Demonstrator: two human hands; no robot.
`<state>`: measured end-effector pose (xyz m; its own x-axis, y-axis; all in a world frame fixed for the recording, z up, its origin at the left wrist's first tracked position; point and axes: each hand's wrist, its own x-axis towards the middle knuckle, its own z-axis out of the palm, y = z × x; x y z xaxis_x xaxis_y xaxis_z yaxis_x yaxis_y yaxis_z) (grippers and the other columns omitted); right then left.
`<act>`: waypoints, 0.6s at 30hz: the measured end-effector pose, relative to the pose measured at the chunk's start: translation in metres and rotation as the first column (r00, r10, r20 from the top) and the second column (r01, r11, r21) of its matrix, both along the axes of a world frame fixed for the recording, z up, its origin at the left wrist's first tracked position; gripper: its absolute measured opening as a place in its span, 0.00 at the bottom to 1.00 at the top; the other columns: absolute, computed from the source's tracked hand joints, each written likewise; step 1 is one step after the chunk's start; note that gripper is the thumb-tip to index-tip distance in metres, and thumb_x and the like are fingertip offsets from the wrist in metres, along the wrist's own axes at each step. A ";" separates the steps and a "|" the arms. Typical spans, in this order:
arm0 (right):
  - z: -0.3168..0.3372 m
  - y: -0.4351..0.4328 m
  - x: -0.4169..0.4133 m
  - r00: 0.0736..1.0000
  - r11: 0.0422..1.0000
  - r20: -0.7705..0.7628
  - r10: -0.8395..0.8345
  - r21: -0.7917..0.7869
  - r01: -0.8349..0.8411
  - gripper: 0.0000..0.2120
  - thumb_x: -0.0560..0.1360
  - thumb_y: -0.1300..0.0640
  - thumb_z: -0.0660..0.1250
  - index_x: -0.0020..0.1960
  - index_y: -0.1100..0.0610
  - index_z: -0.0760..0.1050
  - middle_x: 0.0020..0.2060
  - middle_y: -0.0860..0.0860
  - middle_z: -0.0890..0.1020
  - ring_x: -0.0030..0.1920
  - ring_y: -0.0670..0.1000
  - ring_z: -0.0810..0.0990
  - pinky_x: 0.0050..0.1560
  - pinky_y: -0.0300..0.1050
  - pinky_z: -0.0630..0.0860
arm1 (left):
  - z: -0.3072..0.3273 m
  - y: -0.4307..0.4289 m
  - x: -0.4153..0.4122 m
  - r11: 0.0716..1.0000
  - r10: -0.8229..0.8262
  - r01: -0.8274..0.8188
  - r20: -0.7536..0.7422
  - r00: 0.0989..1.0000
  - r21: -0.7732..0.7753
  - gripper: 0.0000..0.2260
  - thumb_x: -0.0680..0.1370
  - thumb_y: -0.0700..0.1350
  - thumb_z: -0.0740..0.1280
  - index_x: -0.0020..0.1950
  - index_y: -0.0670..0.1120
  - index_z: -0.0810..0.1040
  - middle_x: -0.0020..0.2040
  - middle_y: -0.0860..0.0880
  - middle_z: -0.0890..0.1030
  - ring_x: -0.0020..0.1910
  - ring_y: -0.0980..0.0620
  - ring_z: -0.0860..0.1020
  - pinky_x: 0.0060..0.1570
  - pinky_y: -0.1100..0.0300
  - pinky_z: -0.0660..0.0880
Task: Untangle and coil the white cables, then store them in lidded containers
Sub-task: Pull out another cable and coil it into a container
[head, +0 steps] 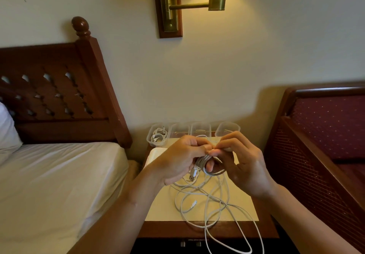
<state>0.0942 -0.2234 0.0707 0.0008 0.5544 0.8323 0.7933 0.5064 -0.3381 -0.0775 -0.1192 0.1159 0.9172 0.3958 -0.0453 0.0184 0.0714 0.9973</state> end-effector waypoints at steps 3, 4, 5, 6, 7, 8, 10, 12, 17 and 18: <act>-0.004 0.000 -0.005 0.997 0.997 -0.067 -0.042 0.056 0.046 0.06 0.80 0.61 0.70 0.51 0.65 0.80 0.48 0.54 0.79 0.45 0.50 0.81 0.42 0.44 0.80 | -0.005 -0.019 0.002 0.956 0.237 -0.248 0.091 0.967 0.154 0.10 0.86 0.41 0.62 0.63 0.38 0.77 0.39 0.39 0.79 0.37 0.49 0.79 0.47 0.56 0.78; -0.005 0.000 -0.008 0.993 0.995 -0.098 -0.060 0.072 0.067 0.05 0.79 0.63 0.70 0.51 0.65 0.79 0.47 0.54 0.79 0.45 0.49 0.80 0.41 0.44 0.79 | -0.007 -0.024 0.004 0.929 0.300 -0.320 0.126 0.946 0.186 0.10 0.85 0.42 0.62 0.64 0.41 0.78 0.37 0.40 0.79 0.38 0.48 0.80 0.47 0.56 0.79; -0.006 0.001 -0.011 0.989 0.992 -0.129 -0.076 0.087 0.087 0.03 0.79 0.65 0.70 0.51 0.65 0.79 0.47 0.54 0.79 0.44 0.48 0.80 0.40 0.43 0.79 | -0.009 -0.028 0.005 0.912 0.342 -0.369 0.164 0.925 0.181 0.10 0.85 0.43 0.63 0.64 0.42 0.78 0.35 0.41 0.79 0.38 0.47 0.81 0.48 0.55 0.80; -0.006 0.003 -0.014 0.983 0.989 -0.160 -0.089 0.106 0.107 0.03 0.78 0.67 0.70 0.51 0.63 0.78 0.46 0.53 0.79 0.43 0.48 0.80 0.40 0.42 0.78 | -0.010 -0.032 0.006 0.904 0.372 -0.402 0.200 0.906 0.143 0.10 0.85 0.43 0.63 0.64 0.42 0.78 0.35 0.40 0.78 0.38 0.45 0.80 0.48 0.55 0.81; -0.005 0.004 -0.017 0.976 0.983 -0.194 -0.103 0.129 0.129 0.06 0.77 0.68 0.71 0.52 0.61 0.77 0.46 0.53 0.79 0.43 0.47 0.80 0.40 0.41 0.78 | -0.011 -0.035 0.007 0.904 0.390 -0.419 0.231 0.891 0.088 0.10 0.85 0.43 0.63 0.64 0.42 0.78 0.34 0.40 0.77 0.38 0.45 0.80 0.47 0.56 0.81; -0.005 0.005 -0.019 0.968 0.977 -0.222 -0.115 0.152 0.151 0.08 0.77 0.68 0.71 0.53 0.59 0.76 0.46 0.52 0.79 0.43 0.47 0.80 0.40 0.40 0.78 | -0.012 -0.039 0.007 0.906 0.402 -0.422 0.252 0.880 0.032 0.10 0.85 0.42 0.63 0.64 0.42 0.78 0.34 0.42 0.76 0.38 0.45 0.79 0.46 0.57 0.80; -0.004 0.006 -0.024 0.949 0.962 -0.281 -0.145 0.186 0.202 0.08 0.77 0.69 0.71 0.52 0.59 0.77 0.45 0.54 0.79 0.42 0.50 0.81 0.40 0.42 0.78 | -0.013 -0.044 0.008 0.909 0.410 -0.412 0.285 0.866 -0.055 0.10 0.85 0.41 0.63 0.64 0.42 0.78 0.31 0.46 0.74 0.37 0.48 0.79 0.45 0.59 0.79; -0.003 0.004 -0.029 0.922 0.949 -0.346 -0.173 0.192 0.250 0.02 0.77 0.68 0.70 0.49 0.64 0.78 0.43 0.55 0.80 0.41 0.51 0.81 0.38 0.44 0.79 | -0.013 -0.046 0.010 0.912 0.409 -0.395 0.319 0.855 -0.109 0.10 0.84 0.40 0.63 0.65 0.42 0.77 0.31 0.47 0.71 0.35 0.52 0.75 0.43 0.60 0.78; 0.011 -0.005 -0.031 0.874 0.996 -0.486 -0.013 0.067 0.052 0.03 0.80 0.63 0.71 0.48 0.62 0.79 0.38 0.51 0.81 0.36 0.44 0.82 0.36 0.37 0.76 | -0.005 -0.037 0.007 0.936 0.351 -0.316 0.342 0.872 -0.154 0.11 0.84 0.37 0.62 0.65 0.45 0.74 0.32 0.48 0.65 0.32 0.53 0.69 0.38 0.59 0.74; 0.015 -0.008 -0.025 0.858 1.000 -0.514 0.027 0.004 -0.029 0.03 0.79 0.61 0.71 0.48 0.61 0.80 0.37 0.50 0.82 0.35 0.45 0.82 0.35 0.37 0.76 | -0.004 -0.033 0.004 0.942 0.333 -0.293 0.342 0.879 -0.165 0.11 0.84 0.36 0.63 0.65 0.46 0.75 0.32 0.48 0.64 0.31 0.53 0.68 0.39 0.59 0.75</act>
<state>0.0687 -0.2309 0.0853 0.4121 0.5636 0.7159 0.4919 0.5237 -0.6955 -0.0732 -0.1521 0.1122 0.7070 0.6766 0.2061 -0.3803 0.1180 0.9173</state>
